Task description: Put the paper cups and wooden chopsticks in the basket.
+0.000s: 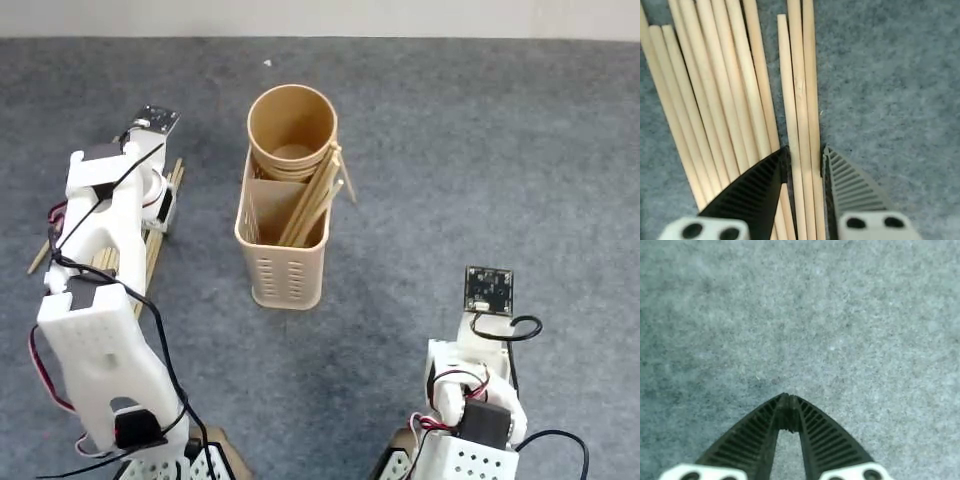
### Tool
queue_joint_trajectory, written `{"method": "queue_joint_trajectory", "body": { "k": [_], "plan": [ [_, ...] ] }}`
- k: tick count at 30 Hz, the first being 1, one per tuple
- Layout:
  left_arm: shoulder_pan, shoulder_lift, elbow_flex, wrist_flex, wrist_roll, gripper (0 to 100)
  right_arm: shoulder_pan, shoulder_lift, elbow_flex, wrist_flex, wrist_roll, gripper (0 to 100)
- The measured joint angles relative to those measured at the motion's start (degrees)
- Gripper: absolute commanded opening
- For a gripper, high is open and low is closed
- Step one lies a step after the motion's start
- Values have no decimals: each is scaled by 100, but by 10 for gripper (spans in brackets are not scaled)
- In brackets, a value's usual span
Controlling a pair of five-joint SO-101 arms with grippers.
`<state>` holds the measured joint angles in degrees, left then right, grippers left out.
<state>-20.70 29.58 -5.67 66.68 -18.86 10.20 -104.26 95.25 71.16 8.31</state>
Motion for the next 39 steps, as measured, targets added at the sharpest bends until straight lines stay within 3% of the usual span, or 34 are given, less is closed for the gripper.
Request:
{"method": "queue_joint_trajectory", "body": {
  "k": [6,39],
  "plan": [
    [35,0,-35,0,0,216,0,0,0,0,0,5],
    [571,-563,387,-132,-167,189,0,0,0,0,0,5]
  ]
}}
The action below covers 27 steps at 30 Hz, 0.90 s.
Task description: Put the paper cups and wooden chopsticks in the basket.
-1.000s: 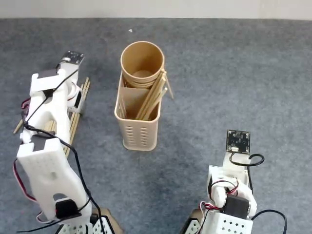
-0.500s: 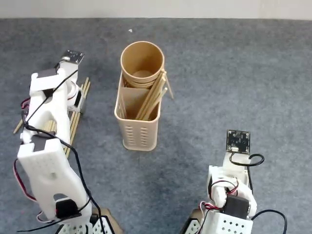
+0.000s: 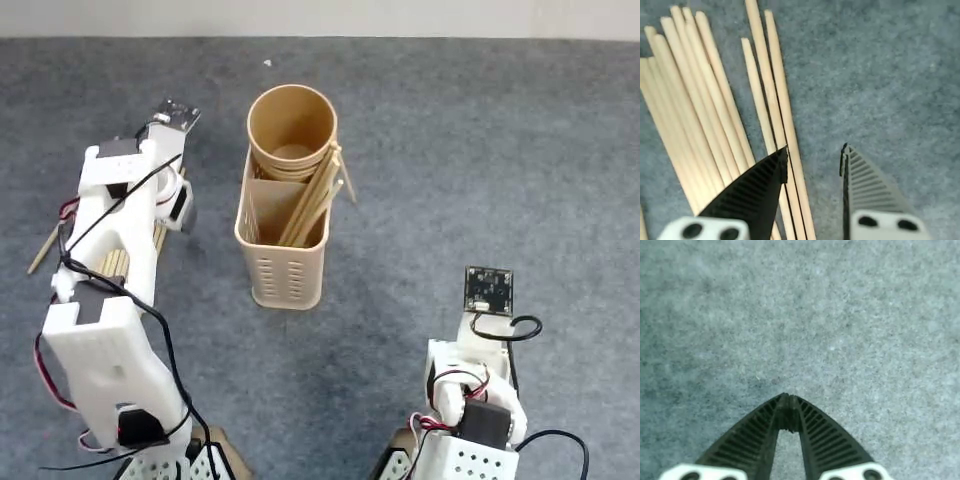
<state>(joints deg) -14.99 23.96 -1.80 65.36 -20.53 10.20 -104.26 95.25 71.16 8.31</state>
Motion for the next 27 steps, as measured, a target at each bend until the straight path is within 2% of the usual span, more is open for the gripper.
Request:
{"method": "queue_joint_trajectory", "body": {
  "k": [13,17,22,27],
  "plan": [
    [-123,571,-35,-273,9,187,0,0,0,0,0,5],
    [-193,686,-229,-193,0,131,0,0,0,0,0,5],
    [-211,993,-914,545,0,136,0,0,0,0,0,5],
    [-220,1688,-2075,1688,9,114,0,0,0,0,0,5]
  ]
}}
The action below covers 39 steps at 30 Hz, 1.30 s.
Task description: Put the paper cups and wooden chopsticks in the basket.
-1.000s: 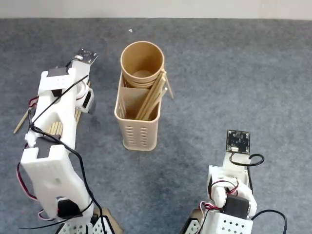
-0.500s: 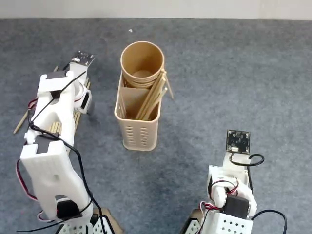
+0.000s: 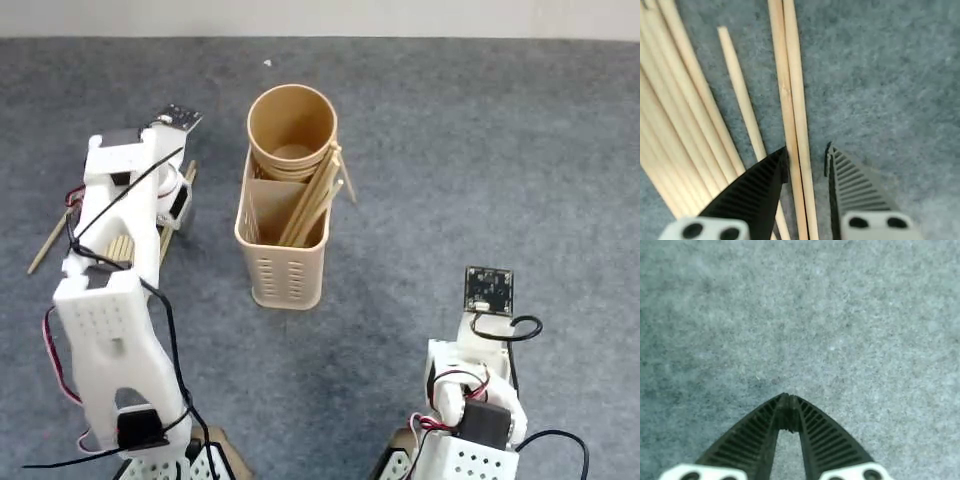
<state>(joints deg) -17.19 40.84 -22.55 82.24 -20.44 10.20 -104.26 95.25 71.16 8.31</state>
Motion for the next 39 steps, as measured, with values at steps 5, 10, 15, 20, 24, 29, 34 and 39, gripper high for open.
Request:
{"method": "queue_joint_trajectory", "body": {
  "k": [5,10,15,20,24,29,34,39],
  "plan": [
    [18,633,-1099,879,0,10,0,0,0,0,0,5],
    [0,695,-1996,1468,0,4,0,0,0,0,0,5],
    [-26,176,-2523,1793,0,4,0,0,0,0,0,5],
    [-18,-1160,-2567,1846,158,4,0,0,0,0,0,5],
    [141,-2567,-2549,1864,492,4,0,0,0,0,0,5],
    [1002,-4967,-1705,1881,844,4,0,0,0,0,0,5],
    [2400,-7640,-62,1327,1231,5,0,0,0,0,0,5],
    [2936,-9152,1960,-721,1609,5,0,0,0,0,0,5]
  ]
}}
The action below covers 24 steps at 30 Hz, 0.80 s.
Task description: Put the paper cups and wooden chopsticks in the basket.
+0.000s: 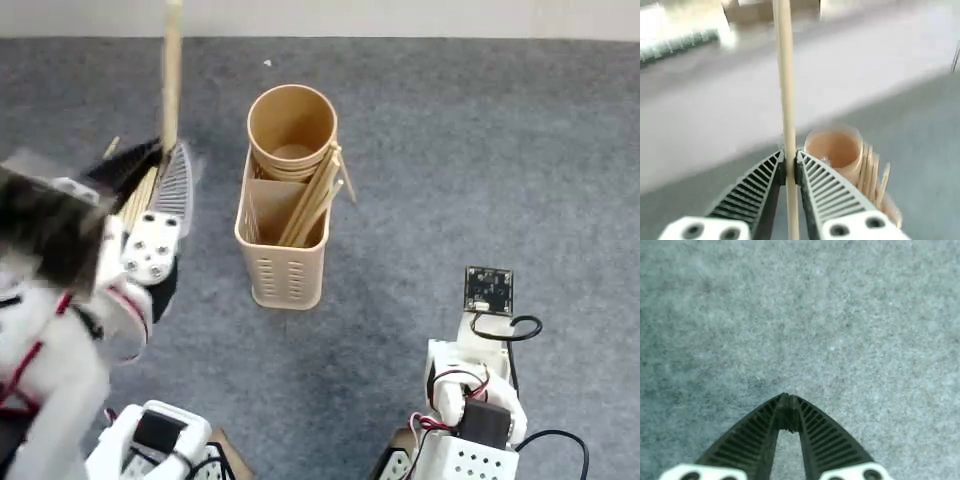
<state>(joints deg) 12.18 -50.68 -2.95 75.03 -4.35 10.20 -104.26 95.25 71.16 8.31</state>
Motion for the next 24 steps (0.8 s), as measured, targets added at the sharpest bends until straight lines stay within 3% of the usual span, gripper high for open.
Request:
{"method": "queue_joint_trajectory", "body": {
  "k": [4,7,20,24],
  "plan": [
    [457,-114,1292,-1758,387,7,0,0,0,0,0,5],
    [747,-97,1864,-2277,712,7,0,0,0,0,0,5],
    [888,-141,3042,-2567,835,13,0,0,0,0,0,5],
    [536,-149,3042,-2567,835,135,0,0,0,0,0,5]
  ]
}}
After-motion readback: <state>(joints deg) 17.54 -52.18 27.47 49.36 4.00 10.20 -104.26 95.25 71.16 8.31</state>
